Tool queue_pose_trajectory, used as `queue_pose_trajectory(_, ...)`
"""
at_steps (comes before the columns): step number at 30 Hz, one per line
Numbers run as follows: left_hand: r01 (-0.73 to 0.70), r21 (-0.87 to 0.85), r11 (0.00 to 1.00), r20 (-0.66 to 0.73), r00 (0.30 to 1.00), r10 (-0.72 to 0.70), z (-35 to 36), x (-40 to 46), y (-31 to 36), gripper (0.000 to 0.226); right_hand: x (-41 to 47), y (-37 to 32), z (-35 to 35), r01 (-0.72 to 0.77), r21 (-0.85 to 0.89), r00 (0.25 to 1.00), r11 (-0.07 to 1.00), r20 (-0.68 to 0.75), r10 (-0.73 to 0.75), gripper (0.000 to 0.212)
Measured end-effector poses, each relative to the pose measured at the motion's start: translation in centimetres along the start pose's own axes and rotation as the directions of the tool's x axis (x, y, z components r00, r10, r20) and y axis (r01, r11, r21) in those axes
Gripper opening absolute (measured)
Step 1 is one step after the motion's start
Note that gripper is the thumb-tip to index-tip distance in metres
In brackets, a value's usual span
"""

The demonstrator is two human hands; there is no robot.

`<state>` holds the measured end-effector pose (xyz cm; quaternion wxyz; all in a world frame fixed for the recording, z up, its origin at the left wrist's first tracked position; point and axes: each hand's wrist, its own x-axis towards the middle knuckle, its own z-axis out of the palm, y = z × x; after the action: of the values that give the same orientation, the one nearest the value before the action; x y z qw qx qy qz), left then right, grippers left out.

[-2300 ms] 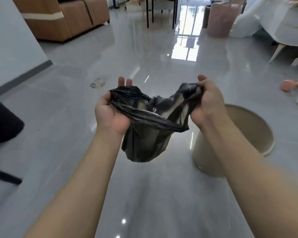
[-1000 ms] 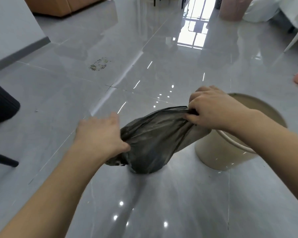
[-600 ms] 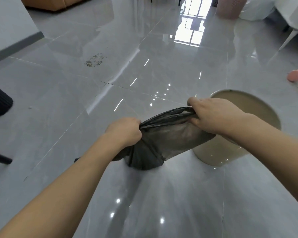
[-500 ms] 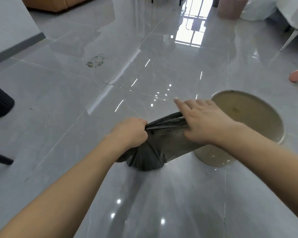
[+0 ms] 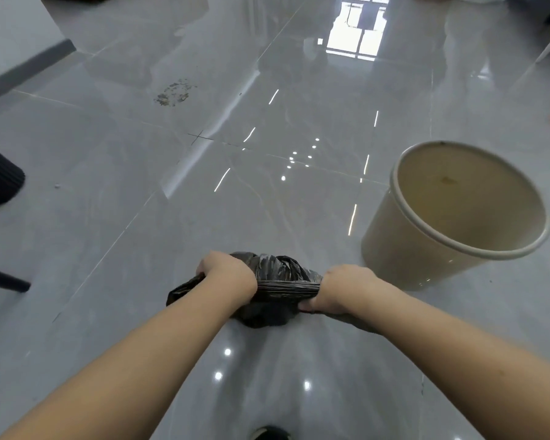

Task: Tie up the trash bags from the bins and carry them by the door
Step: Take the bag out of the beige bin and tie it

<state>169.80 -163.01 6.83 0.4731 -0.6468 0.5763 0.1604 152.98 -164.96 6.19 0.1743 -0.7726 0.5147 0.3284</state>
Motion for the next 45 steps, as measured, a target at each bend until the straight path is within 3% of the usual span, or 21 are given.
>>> queue_pose_trajectory(2, 0.063, 0.064, 0.996, 0.016, 0.998, -0.064, 0.8, 0.9, 0.4, 0.022, 0.8, 0.1, 0.1, -0.016, -0.044, 0.986, 0.999, 0.164, 0.023, 0.059)
queue_pose_trajectory(3, 0.095, 0.113, 0.989, 0.027, 0.995, -0.098, 1.2, 1.3, 0.5, 0.029, 1.3, 0.2, 0.1, -0.027, 0.025, 0.955, 0.999, 0.294, 0.019, 0.053)
queue_pose_trajectory(6, 0.172, 0.089, 0.981, 0.058, 0.982, -0.178, 2.5, 2.9, 0.1, 0.054, 2.1, 0.3, -0.1, -0.19, 0.351, 0.761, 0.917, 0.643, -0.089, 0.045)
queue_pose_trajectory(10, 0.124, -0.348, 0.929, 0.224, 0.974, -0.046, 4.5, 4.3, -1.0, 0.037, 2.3, 0.1, 0.1, -0.174, 0.412, 0.756, 0.894, 0.638, -0.147, 0.049)
queue_pose_trajectory(13, 0.137, -0.569, 0.811, 0.197, 0.98, -0.027, 6.0, 4.2, -1.0, 0.032, 2.2, -0.2, 0.1, -0.179, 0.506, 0.676, 0.844, 0.687, -0.268, 0.052)
queue_pose_trajectory(15, 0.09, -0.678, 0.73, 0.114, 0.993, -0.016, 6.2, 4.9, -0.9, 0.035, 2.1, 0.4, -0.4, -0.206, 0.621, 0.667, 0.756, 0.655, -0.356, 0.05)
queue_pose_trajectory(16, 0.035, -0.769, 0.638, 0.054, 0.998, 0.01, 5.8, 5.3, -1.0, 0.034, 2.2, 1.1, -0.8, -0.226, 0.706, 0.693, 0.671, 0.601, -0.399, 0.047)
queue_pose_trajectory(18, -0.046, -0.949, 0.311, -0.04, 0.999, 0.024, 3.9, 5.7, -1.7, 0.023, 2.5, 2.7, -1.9, -0.267, 0.892, 0.795, 0.364, 0.417, -0.441, 0.041)
queue_pose_trajectory(20, -0.096, -0.995, 0.021, -0.097, 0.995, -0.012, 0.9, 5.8, -2.9, 0.022, 2.7, 4.0, -3.3, -0.204, 0.979, 0.886, -0.013, 0.179, -0.429, 0.029)
queue_pose_trajectory(22, -0.204, -0.961, -0.185, -0.187, 0.976, -0.11, -2.0, 5.6, -3.9, 0.021, 2.9, 4.8, -4.5, -0.102, 0.963, 0.918, -0.248, -0.005, -0.398, 0.029)
queue_pose_trajectory(24, -0.356, -0.902, -0.244, -0.298, 0.923, -0.246, -3.5, 5.0, -4.4, 0.03, 3.1, 5.2, -5.2, -0.067, 0.929, 0.919, -0.364, -0.084, -0.385, 0.037)
queue_pose_trajectory(26, -0.474, -0.872, -0.123, -0.419, 0.851, -0.317, -3.0, 4.7, -4.2, 0.037, 3.3, 5.5, -4.9, -0.042, 0.911, 0.932, -0.41, -0.112, -0.345, 0.042)
queue_pose_trajectory(28, -0.486, -0.874, -0.035, -0.453, 0.837, -0.306, -1.2, 4.9, -2.8, 0.035, 3.3, 5.4, -3.6, -0.022, 0.953, 0.97, -0.303, -0.053, -0.238, 0.049)
queue_pose_trajectory(30, -0.409, -0.912, -0.003, -0.395, 0.882, -0.256, 1.5, 5.6, -0.9, 0.027, 3.5, 5.1, -1.2, -0.024, 0.999, 0.995, -0.038, 0.02, -0.1, 0.056)
queue_pose_trajectory(31, -0.333, -0.943, -0.001, -0.325, 0.92, -0.218, 2.8, 6.0, 0.1, 0.023, 3.6, 4.8, 0.2, -0.051, 0.996, 0.997, 0.068, 0.055, -0.058, 0.057)
queue_pose_trajectory(33, -0.131, -0.989, -0.068, -0.127, 0.99, -0.062, 5.4, 6.6, 1.7, 0.024, 3.6, 4.3, 2.7, -0.153, 0.975, 0.986, 0.163, 0.161, -0.037, 0.057)
queue_pose_trajectory(35, 0.081, -0.991, -0.104, 0.063, 0.984, 0.169, 7.2, 6.5, 2.3, 0.012, 3.4, 3.7, 4.5, -0.213, 0.951, 0.974, 0.222, 0.226, -0.033, 0.057)
queue_pose_trajectory(38, 0.277, -0.96, -0.044, 0.21, 0.814, 0.541, 8.8, 6.3, 1.7, 0.026, 3.2, 3.1, 5.8, -0.196, 0.949, 0.979, 0.246, 0.202, 0.003, 0.052)
queue_pose_trajectory(41, 0.271, -0.962, -0.041, 0.124, 0.566, 0.815, 9.5, 6.5, 1.3, 0.053, 3.3, 3.0, 6.0, -0.15, 0.928, 0.989, 0.342, 0.134, 0.069, 0.049)
queue_pose_trajectory(43, 0.251, -0.96, -0.128, 0.003, 0.464, 0.886, 9.7, 6.7, 1.3, 0.066, 3.4, 3.2, 5.9, -0.14, 0.888, 0.989, 0.438, 0.106, 0.101, 0.05)
queue_pose_trajectory(45, 0.262, -0.926, -0.272, -0.136, 0.439, 0.888, 9.6, 6.9, 1.3, 0.067, 3.6, 3.8, 5.9, -0.133, 0.831, 0.99, 0.541, 0.09, 0.106, 0.052)
